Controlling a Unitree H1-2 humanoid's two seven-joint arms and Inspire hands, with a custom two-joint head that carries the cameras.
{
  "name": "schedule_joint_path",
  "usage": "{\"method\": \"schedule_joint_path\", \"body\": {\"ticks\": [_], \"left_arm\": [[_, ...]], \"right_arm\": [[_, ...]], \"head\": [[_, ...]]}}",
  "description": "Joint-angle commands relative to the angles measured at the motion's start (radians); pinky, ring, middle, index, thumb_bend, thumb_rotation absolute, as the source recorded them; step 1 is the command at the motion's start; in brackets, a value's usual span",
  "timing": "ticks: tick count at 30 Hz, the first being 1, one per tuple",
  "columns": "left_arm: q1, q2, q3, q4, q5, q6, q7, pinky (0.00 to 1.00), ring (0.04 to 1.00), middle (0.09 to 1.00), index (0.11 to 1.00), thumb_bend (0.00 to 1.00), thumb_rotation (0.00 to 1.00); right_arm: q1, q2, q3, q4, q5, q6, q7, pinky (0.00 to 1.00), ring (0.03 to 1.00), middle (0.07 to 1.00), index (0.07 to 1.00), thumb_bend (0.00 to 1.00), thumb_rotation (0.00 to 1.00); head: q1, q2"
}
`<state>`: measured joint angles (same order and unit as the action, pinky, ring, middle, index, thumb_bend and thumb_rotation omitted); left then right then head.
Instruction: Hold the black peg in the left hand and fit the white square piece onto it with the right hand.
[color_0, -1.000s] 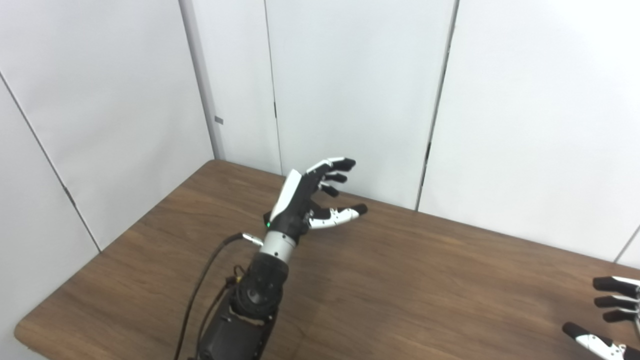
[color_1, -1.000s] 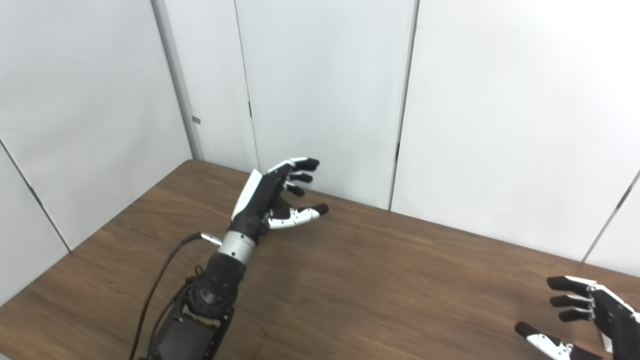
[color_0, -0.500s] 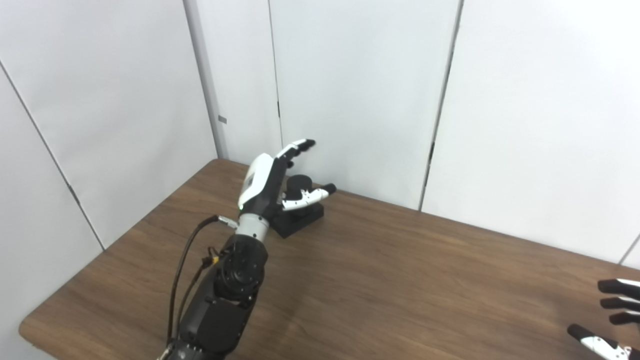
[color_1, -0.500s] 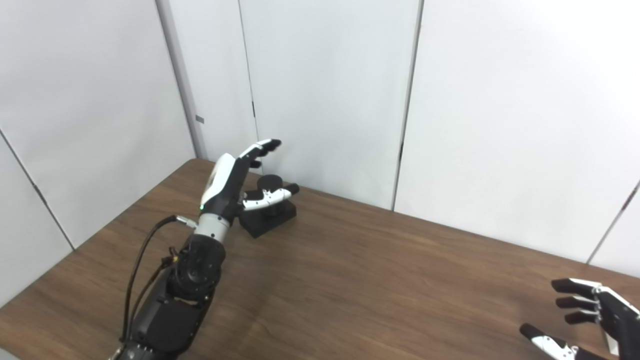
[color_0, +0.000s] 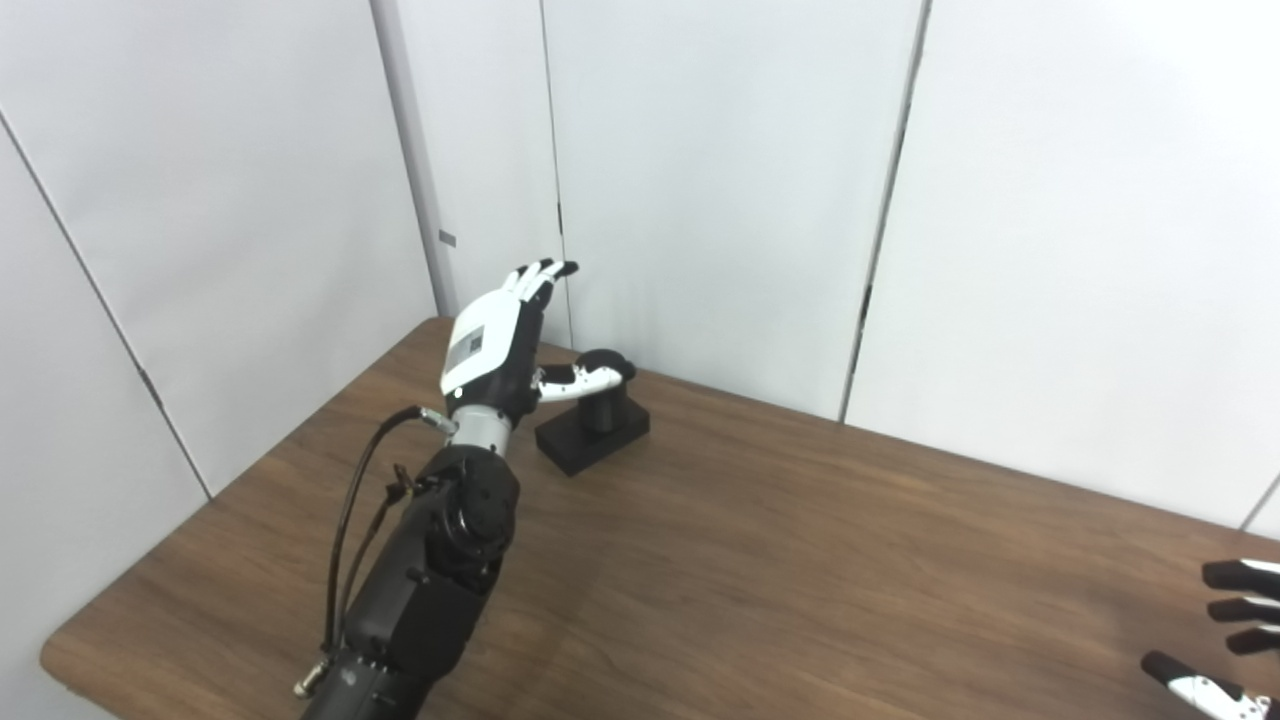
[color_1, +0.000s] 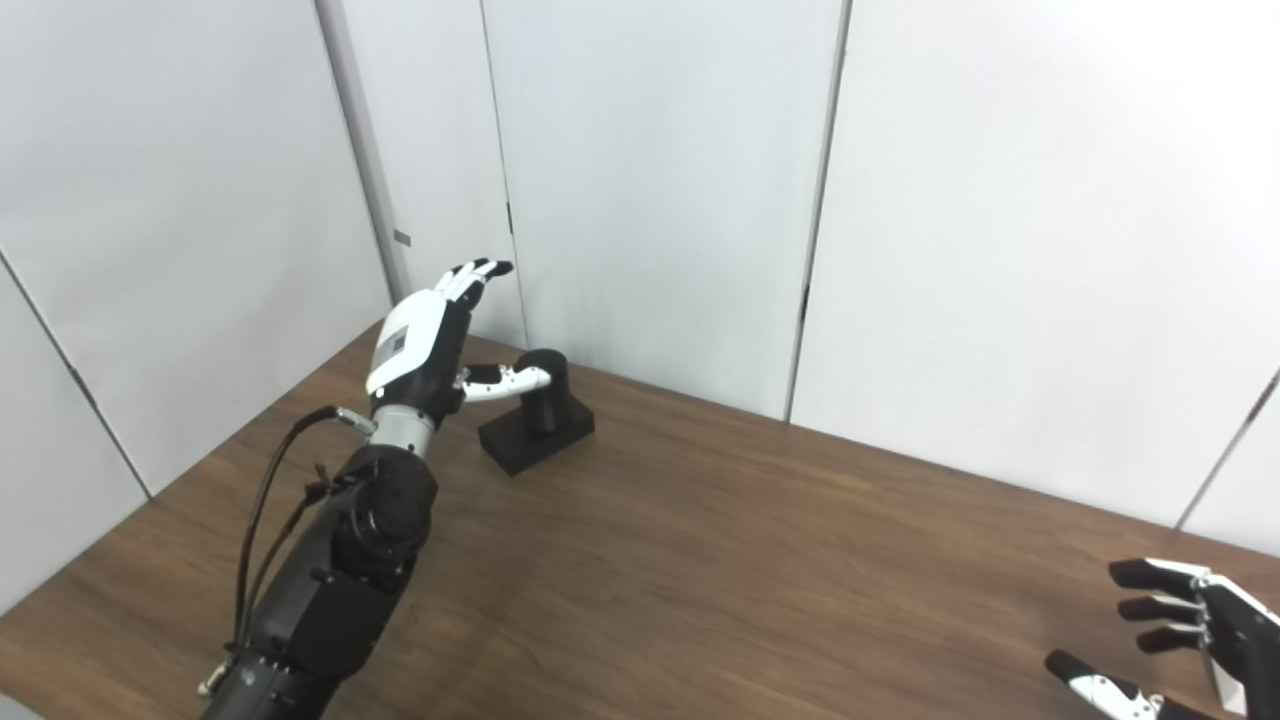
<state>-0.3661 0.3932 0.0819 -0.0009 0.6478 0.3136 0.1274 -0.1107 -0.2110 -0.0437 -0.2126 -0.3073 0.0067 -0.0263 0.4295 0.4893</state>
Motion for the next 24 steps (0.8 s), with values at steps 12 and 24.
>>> {"method": "schedule_joint_path", "body": {"ticks": [12,24], "left_arm": [[-0.076,0.093,-0.1,0.093,0.155,0.126,-0.016,0.96,1.0,1.0,0.878,1.0,0.47],[-0.102,0.122,-0.207,0.266,0.258,0.151,-0.052,0.94,1.0,1.0,0.871,1.0,0.59]], "right_arm": [[-0.025,0.006,-0.001,-0.064,-0.005,0.005,-0.002,0.47,0.589,0.653,0.607,0.59,0.0],[-0.022,0.006,0.006,-0.086,-0.016,0.03,-0.002,0.47,0.593,0.659,0.609,0.6,0.0]], "head": [[-0.007,0.01],[-0.011,0.013]]}}
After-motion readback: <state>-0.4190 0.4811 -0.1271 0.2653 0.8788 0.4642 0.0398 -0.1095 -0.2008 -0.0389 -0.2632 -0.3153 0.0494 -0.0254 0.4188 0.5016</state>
